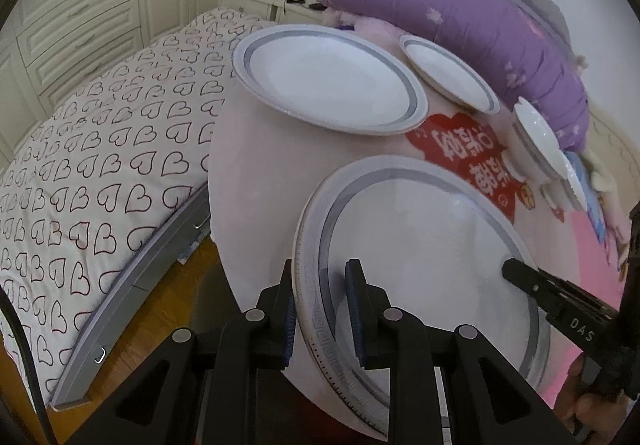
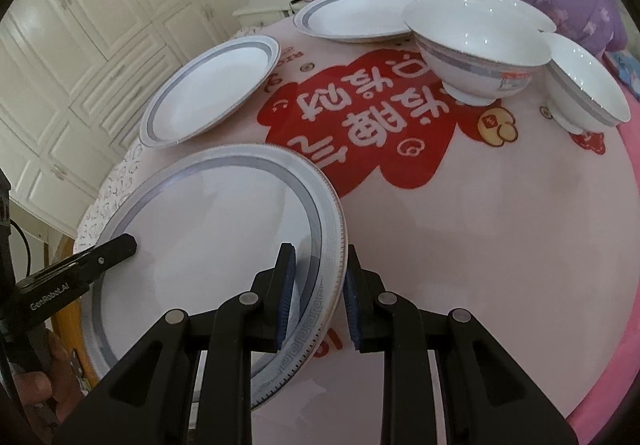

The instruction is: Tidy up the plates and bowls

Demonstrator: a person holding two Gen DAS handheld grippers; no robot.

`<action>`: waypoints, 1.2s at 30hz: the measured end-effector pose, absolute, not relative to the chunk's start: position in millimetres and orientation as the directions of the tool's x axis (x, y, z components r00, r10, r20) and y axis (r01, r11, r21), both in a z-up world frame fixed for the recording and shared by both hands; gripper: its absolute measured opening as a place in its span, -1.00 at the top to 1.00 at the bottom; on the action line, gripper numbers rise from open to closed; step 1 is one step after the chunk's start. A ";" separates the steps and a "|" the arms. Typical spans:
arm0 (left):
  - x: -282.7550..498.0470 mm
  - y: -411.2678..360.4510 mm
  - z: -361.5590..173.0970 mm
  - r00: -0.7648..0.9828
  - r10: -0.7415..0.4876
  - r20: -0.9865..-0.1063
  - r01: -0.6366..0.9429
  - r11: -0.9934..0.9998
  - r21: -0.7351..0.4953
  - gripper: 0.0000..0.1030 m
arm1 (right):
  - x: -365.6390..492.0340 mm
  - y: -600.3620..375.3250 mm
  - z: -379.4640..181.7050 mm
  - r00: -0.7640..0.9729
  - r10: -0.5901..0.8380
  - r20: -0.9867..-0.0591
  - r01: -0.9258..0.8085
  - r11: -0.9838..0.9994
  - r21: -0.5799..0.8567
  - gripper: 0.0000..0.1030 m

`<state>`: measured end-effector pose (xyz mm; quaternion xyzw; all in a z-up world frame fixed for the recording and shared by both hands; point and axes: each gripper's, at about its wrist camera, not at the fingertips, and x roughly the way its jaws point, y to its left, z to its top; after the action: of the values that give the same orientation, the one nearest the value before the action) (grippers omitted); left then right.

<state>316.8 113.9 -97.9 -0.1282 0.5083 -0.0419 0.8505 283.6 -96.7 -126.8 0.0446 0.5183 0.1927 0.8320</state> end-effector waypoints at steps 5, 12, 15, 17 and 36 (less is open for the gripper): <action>320.1 115.8 -104.7 0.462 -0.203 -0.864 -0.062 0.964 -0.259 0.60 | 280.9 -96.4 -132.5 0.378 0.351 -0.857 -0.280 0.925 0.256 0.55; 317.2 112.1 -90.0 0.523 -0.130 -0.842 -0.070 0.978 -0.194 -0.68 | 285.3 -106.6 -118.0 0.435 0.323 -0.840 -0.253 0.940 0.231 -0.18; 312.5 111.7 -78.6 0.566 -0.094 -0.819 -0.075 0.983 -0.165 -0.94 | 287.8 -111.8 -111.6 0.463 0.332 -0.822 -0.246 0.939 0.241 -0.63; 309.6 111.8 -75.2 0.578 -0.083 -0.812 -0.082 0.984 -0.159 -0.99 | 290.0 -113.4 -104.0 0.485 0.347 -0.803 -0.251 0.934 0.253 -0.82; 286.3 127.9 -7.4 0.735 0.005 -0.678 -0.136 0.981 -0.141 -0.99 | 316.0 -89.8 -30.8 0.590 0.442 -0.676 -0.363 0.893 0.266 -1.00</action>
<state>286.3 127.9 -7.4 -0.0907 0.3622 0.0380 0.9269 316.0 -89.8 -30.8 0.0498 0.3923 0.2261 0.8902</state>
